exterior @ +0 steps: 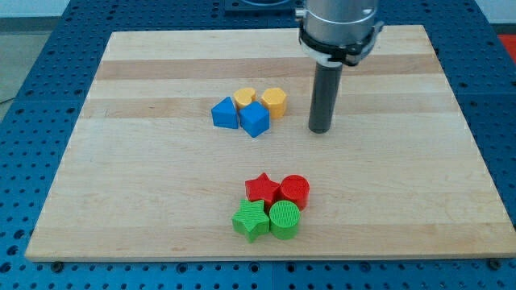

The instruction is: Place the cube diagonally top left to the red star

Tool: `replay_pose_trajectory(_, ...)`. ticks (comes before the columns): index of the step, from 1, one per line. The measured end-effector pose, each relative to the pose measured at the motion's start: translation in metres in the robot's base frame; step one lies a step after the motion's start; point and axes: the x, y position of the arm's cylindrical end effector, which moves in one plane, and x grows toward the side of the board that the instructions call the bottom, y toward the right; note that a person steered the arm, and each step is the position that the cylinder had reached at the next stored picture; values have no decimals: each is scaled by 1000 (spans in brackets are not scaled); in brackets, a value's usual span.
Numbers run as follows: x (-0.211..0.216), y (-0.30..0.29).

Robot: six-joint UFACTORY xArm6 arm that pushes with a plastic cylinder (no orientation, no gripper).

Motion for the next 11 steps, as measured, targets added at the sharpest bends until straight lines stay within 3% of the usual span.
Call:
replay_pose_trajectory(5, -7, -114)
replay_pose_trajectory(8, 9, -92)
replay_pose_trajectory(11, 10, -179)
